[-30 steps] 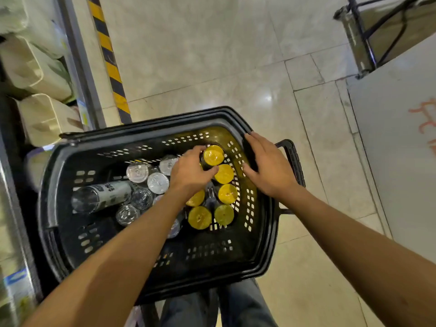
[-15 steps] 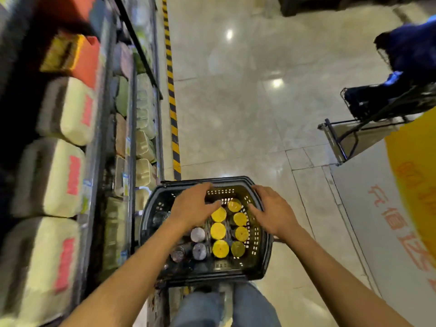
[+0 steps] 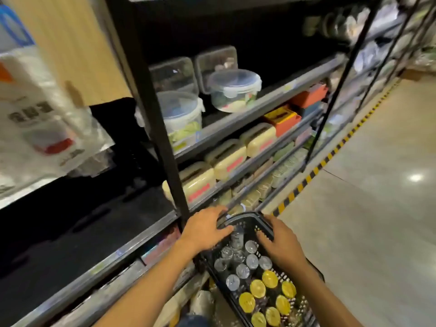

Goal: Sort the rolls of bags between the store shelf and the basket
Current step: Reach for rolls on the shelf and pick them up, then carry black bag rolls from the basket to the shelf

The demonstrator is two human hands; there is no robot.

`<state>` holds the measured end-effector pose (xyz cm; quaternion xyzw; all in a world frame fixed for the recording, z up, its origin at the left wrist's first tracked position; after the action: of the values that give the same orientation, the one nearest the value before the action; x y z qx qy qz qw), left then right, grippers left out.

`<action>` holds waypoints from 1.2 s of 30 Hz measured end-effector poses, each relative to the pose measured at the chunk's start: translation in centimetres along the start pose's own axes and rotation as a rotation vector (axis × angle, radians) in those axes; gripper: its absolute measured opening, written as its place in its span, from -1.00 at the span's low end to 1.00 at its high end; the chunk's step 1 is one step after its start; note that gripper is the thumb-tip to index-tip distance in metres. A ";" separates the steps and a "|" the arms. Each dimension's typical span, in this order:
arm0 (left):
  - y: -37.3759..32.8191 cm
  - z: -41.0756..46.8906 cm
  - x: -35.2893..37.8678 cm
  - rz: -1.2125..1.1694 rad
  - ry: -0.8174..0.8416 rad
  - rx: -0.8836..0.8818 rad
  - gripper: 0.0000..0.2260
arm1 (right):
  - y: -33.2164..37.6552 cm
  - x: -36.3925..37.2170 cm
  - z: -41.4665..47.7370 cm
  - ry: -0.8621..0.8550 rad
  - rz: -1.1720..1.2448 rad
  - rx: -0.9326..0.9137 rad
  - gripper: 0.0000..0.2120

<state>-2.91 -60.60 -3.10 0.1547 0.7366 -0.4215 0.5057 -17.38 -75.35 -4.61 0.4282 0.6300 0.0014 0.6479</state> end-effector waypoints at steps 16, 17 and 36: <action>22.4 -36.4 -10.7 -0.169 -0.596 -0.800 -0.54 | 31.4 17.9 -7.2 0.407 -0.104 -0.787 -0.45; 23.9 -38.3 -11.0 -0.176 -0.608 -0.827 -0.54 | 33.0 19.3 -7.8 0.416 -0.104 -0.789 -0.46; 48.5 -60.0 -10.7 -0.441 -0.595 -1.407 -0.42 | 53.1 47.3 -19.7 0.804 -0.169 -0.421 -0.40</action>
<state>-3.37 17.10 -8.28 -0.4696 0.6777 0.0287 0.5651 4.82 -5.18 -10.43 0.1999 0.8500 0.2426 0.4227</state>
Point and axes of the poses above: each hand's wrist, its own z-axis towards the middle knuckle, its own x-axis out of the palm, y = z × x, the point moved 1 cm from there along z, towards the middle knuckle, and after that the axes turned 2 degrees about -z, right-handed, at the moved point
